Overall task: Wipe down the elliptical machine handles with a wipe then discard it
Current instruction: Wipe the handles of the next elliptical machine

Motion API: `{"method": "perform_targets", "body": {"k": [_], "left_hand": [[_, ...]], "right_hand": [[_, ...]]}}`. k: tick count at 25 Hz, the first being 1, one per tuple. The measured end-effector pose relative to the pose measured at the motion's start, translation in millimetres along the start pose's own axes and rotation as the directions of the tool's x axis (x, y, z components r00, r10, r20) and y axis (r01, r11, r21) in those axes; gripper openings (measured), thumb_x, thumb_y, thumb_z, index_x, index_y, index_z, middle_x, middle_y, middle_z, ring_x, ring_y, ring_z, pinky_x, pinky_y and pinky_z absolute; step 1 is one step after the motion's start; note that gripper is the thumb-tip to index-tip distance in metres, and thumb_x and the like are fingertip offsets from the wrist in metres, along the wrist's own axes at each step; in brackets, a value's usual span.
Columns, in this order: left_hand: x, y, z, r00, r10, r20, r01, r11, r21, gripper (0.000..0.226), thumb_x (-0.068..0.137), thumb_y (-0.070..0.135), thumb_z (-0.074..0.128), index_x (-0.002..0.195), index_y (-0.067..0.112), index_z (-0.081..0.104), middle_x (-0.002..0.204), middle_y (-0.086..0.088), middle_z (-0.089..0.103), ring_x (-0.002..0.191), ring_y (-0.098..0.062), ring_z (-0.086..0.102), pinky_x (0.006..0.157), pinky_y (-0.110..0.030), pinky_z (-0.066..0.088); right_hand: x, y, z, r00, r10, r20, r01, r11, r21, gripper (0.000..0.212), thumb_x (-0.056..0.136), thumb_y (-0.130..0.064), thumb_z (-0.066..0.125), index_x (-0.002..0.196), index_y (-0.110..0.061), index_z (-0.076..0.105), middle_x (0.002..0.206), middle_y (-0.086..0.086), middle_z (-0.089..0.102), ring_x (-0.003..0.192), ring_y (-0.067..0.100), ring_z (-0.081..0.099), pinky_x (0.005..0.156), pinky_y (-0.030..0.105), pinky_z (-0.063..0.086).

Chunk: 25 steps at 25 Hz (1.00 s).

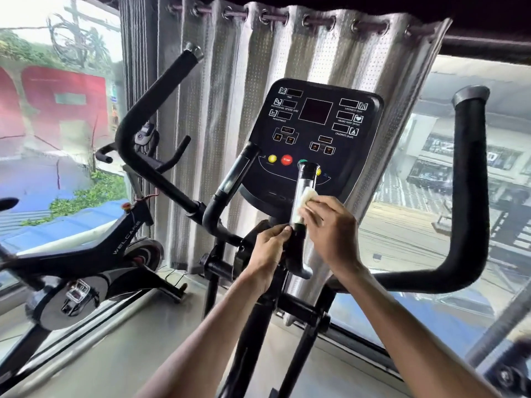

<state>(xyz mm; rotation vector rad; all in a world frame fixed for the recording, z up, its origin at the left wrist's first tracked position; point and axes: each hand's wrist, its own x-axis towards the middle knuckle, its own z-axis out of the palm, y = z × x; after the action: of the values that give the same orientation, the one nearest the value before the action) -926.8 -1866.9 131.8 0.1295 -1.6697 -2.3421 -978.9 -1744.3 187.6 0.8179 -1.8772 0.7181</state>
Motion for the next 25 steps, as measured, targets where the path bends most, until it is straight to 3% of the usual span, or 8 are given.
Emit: {"method": "perform_targets", "body": {"k": [2,4,6,9,13,16,20,25], "left_hand": [[-2,0,0,1.000,0.007,0.005,-0.007,1.000,-0.005,0.023,0.104,0.025,0.056,0.104,0.021,0.079,0.109,-0.009,0.077,0.104,-0.025,0.069,0.109,-0.046,0.048],[-5,0,1,1.000,0.003,-0.003,-0.003,1.000,-0.016,0.022,0.105,0.025,0.056,0.106,0.021,0.077,0.109,-0.009,0.077,0.101,-0.022,0.069,0.106,-0.044,0.049],[-6,-2,1,1.000,0.003,0.001,-0.003,0.999,-0.041,0.022,0.106,0.025,0.055,0.104,0.022,0.077,0.104,-0.005,0.079,0.100,-0.021,0.070,0.103,-0.042,0.052],[-7,-3,2,1.000,0.022,0.009,-0.021,0.997,-0.077,0.021,0.105,0.025,0.057,0.105,0.021,0.077,0.100,-0.003,0.079,0.097,-0.017,0.071,0.097,-0.035,0.055],[-10,-4,2,1.000,0.014,-0.008,-0.014,0.995,-0.094,0.021,0.106,0.021,0.055,0.107,0.016,0.075,0.092,-0.004,0.077,0.074,-0.008,0.072,0.065,-0.018,0.056],[-13,-10,2,1.000,0.023,-0.016,-0.024,0.995,-0.102,0.020,0.105,0.018,0.056,0.106,0.015,0.075,0.104,-0.017,0.077,0.079,-0.014,0.071,0.072,-0.022,0.056],[-19,-16,3,0.998,0.069,-0.007,-0.070,0.994,-0.082,0.024,0.099,0.003,0.050,0.103,0.002,0.074,0.104,-0.034,0.070,0.077,-0.024,0.067,0.070,-0.024,0.056],[-15,-14,-1,1.000,0.004,-0.026,-0.007,0.994,-0.114,0.036,0.099,0.001,0.046,0.095,0.018,0.077,0.092,-0.011,0.075,0.089,-0.022,0.068,0.083,-0.032,0.053]], "right_hand": [[-5,-6,-2,0.942,0.336,-0.003,-0.333,0.934,0.132,0.018,0.093,-0.021,0.072,0.101,-0.007,0.078,0.091,0.002,0.076,0.074,-0.003,0.067,0.069,0.009,0.044],[-6,-7,6,0.721,0.675,0.156,-0.673,0.631,0.385,0.016,0.096,-0.015,0.067,0.104,-0.004,0.077,0.080,0.001,0.072,0.064,-0.007,0.063,0.060,0.004,0.042],[-7,-8,12,0.572,0.771,0.280,-0.755,0.363,0.546,0.016,0.095,-0.008,0.066,0.108,-0.003,0.075,0.082,0.000,0.071,0.069,0.001,0.067,0.066,0.012,0.050],[-11,-17,6,0.742,0.664,0.092,-0.624,0.634,0.457,0.018,0.093,-0.012,0.070,0.109,-0.007,0.076,0.090,-0.006,0.073,0.074,-0.013,0.065,0.070,0.003,0.047],[-5,-17,9,0.970,0.228,-0.081,-0.220,0.971,0.093,0.018,0.090,-0.012,0.073,0.106,-0.006,0.078,0.109,0.003,0.072,0.096,0.000,0.061,0.089,0.005,0.042],[8,-16,14,0.995,-0.049,0.082,0.055,0.995,-0.084,0.013,0.086,-0.011,0.075,0.098,-0.009,0.079,0.110,0.002,0.067,0.099,0.021,0.059,0.082,0.024,0.052],[13,-38,26,0.879,-0.263,0.399,0.403,0.856,-0.324,0.005,0.077,0.002,0.075,0.076,-0.003,0.075,0.084,0.005,0.067,0.090,0.025,0.057,0.069,0.030,0.056],[-16,-24,8,0.992,-0.108,0.067,0.116,0.985,-0.125,0.004,0.089,-0.009,0.072,0.092,-0.008,0.075,0.100,0.002,0.068,0.090,0.019,0.059,0.077,0.024,0.051]]}}
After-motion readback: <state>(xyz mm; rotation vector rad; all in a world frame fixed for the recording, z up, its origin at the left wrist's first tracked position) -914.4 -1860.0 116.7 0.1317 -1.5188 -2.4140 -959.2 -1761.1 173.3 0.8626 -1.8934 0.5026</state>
